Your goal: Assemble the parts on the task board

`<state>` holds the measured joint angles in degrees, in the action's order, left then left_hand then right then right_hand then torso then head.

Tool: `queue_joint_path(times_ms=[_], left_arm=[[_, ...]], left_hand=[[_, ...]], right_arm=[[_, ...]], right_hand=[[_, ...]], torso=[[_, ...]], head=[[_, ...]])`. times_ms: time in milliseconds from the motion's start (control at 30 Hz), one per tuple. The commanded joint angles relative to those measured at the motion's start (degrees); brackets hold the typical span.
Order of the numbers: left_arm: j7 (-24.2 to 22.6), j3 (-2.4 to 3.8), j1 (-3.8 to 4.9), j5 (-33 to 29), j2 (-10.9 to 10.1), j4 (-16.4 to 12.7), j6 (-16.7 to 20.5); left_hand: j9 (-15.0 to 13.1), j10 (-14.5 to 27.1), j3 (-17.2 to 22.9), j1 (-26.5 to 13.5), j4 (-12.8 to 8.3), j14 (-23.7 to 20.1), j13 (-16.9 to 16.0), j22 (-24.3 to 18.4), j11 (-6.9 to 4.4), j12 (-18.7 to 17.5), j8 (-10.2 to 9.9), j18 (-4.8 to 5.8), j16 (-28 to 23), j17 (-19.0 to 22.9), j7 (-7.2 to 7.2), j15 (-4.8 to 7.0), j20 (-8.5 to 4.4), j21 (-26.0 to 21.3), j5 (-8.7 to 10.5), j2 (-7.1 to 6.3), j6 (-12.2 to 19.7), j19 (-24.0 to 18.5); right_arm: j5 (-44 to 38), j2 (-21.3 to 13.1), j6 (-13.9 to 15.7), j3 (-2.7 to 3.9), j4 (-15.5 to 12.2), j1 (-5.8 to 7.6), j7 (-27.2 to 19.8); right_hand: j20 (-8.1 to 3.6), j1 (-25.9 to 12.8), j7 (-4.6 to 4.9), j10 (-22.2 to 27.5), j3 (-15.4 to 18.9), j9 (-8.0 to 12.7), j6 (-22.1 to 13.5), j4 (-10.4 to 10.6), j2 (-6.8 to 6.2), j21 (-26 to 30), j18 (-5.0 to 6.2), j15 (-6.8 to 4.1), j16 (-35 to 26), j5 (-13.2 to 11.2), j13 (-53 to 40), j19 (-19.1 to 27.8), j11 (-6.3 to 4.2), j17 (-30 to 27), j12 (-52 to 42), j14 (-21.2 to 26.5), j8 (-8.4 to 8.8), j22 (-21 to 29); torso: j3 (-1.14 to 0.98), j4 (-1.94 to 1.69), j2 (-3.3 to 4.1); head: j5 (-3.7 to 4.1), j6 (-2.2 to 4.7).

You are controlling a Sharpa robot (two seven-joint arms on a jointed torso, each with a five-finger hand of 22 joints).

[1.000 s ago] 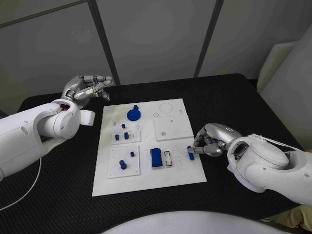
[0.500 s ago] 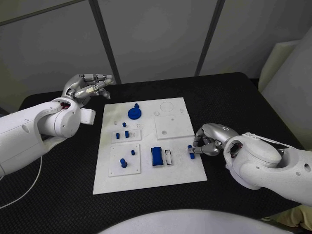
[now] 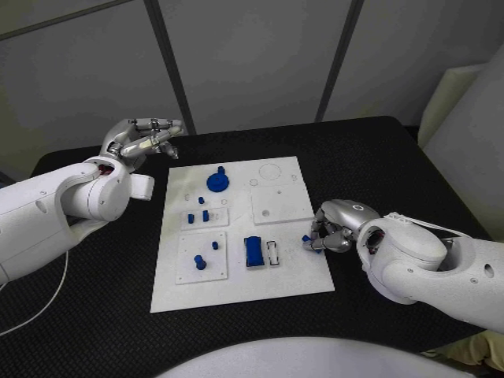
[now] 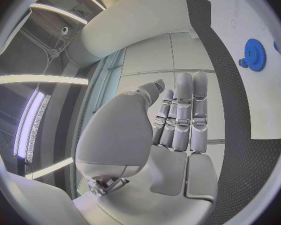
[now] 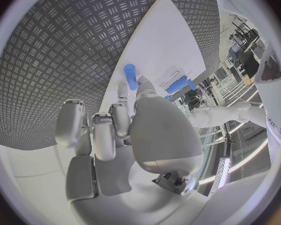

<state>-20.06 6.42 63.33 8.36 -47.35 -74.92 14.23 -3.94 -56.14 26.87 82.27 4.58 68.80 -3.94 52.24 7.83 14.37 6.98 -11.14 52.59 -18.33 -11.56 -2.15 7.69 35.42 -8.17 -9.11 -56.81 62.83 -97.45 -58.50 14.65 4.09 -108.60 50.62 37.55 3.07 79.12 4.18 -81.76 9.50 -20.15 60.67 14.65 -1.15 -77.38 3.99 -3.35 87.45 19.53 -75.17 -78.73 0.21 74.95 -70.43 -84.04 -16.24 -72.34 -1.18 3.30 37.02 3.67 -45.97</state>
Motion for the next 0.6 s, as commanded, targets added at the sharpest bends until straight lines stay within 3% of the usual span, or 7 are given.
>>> queue_joint_path(times_ms=[33, 100, 200, 467, 600], left_arm=[[-0.32, 0.04, 0.08, -0.17, -0.03, -0.13, -0.52], [-0.32, 0.04, 0.08, -0.17, -0.05, -0.14, -0.53], [-0.31, 0.04, 0.08, -0.17, -0.1, -0.19, -0.54], [-0.29, 0.04, 0.08, -0.17, -0.25, -0.27, -0.52], [-0.29, 0.04, 0.08, -0.17, -0.3, -0.29, -0.53]], left_hand=[[0.05, 0.41, -0.27, -0.29, 0.01, -0.4, 0.05, -0.07, -0.13, 0.16, 0.23, 0.66, -0.14, 0.07, -0.07, -0.18, 0.15, -0.32, 0.25, 0.1, 0.37, -0.4], [0.05, 0.41, -0.27, -0.29, 0.01, -0.4, 0.05, -0.07, -0.13, 0.16, 0.23, 0.66, -0.14, 0.07, -0.07, -0.18, 0.15, -0.32, 0.25, 0.1, 0.37, -0.4], [0.05, 0.41, -0.27, -0.29, 0.01, -0.4, 0.05, -0.07, -0.13, 0.16, 0.23, 0.66, -0.14, 0.07, -0.07, -0.18, 0.15, -0.32, 0.25, 0.1, 0.37, -0.4], [0.05, 0.41, -0.27, -0.29, 0.01, -0.4, 0.05, -0.07, -0.13, 0.16, 0.23, 0.66, -0.14, 0.07, -0.07, -0.18, 0.15, -0.32, 0.25, 0.1, 0.37, -0.4], [0.05, 0.41, -0.27, -0.29, 0.01, -0.4, 0.05, -0.07, -0.13, 0.16, 0.23, 0.66, -0.14, 0.07, -0.07, -0.18, 0.15, -0.32, 0.25, 0.1, 0.37, -0.4]], right_arm=[[-2.18, 0.31, -3.12, -0.2, 0.33, -0.15, 0.56], [-2.45, 0.56, -3.34, -0.21, 0.42, -0.18, 0.58], [-2.89, 0.78, -3.66, -0.22, 0.47, -0.21, 0.61], [-4.11, 0.94, -3.91, -0.23, 0.2, -0.28, 0.85], [-3.36, 0.89, -2.71, -0.23, -0.28, -0.3, 0.96]], right_hand=[[-0.32, 1.53, 0.02, 0.11, -0.28, 0.09, 0.19, -0.79, 0.56, 0.42, 0.33, -0.44, -0.25, -0.1, -1.03, 0.16, -0.41, 9.69, 0.33, -4.83, 0.53, 0.09], [-0.42, 3.2, -0.05, 0.13, -1.2, 0.06, 0.35, -1.53, 1.34, 0.43, 0.32, -0.53, -0.25, -2.6, -1.04, 0.12, -0.49, 9.71, 0.38, -4.83, 0.76, 0.05], [-0.53, 5.5, -0.21, 0.19, -2.72, 0.07, 0.53, -2.72, 2.11, 0.47, 0.32, -0.66, -0.22, -4.14, -1.04, 0.1, -0.64, 9.78, 0.47, -4.85, 1.04, 0.05], [-0.83, 9.56, -0.52, 0.27, -6.98, 0.05, 1.21, -5.14, 3.34, 0.38, 0.28, -0.97, -0.17, -2.69, -1.08, -0.06, -0.96, 9.94, 0.63, -4.89, 1.57, -0.16], [-0.89, 9.23, -0.55, 0.04, -8.72, -0.08, 1.39, -5.09, 3.5, 0.17, 0.2, -0.95, -0.06, -1.48, -1.18, -0.27, -1.04, 10.14, 0.49, -4.94, 1.71, -0.46]], torso=[[0.02, -0.04, 0.0], [0.02, 0.02, -0.02], [0.02, 0.04, 0.01], [0.01, 0.05, -0.02], [-0.04, 0.1, -0.04]], head=[[-0.05, 0.02], [-0.04, -0.02], [-0.06, 0.0], [-0.07, -0.09], [-0.19, -0.14]])
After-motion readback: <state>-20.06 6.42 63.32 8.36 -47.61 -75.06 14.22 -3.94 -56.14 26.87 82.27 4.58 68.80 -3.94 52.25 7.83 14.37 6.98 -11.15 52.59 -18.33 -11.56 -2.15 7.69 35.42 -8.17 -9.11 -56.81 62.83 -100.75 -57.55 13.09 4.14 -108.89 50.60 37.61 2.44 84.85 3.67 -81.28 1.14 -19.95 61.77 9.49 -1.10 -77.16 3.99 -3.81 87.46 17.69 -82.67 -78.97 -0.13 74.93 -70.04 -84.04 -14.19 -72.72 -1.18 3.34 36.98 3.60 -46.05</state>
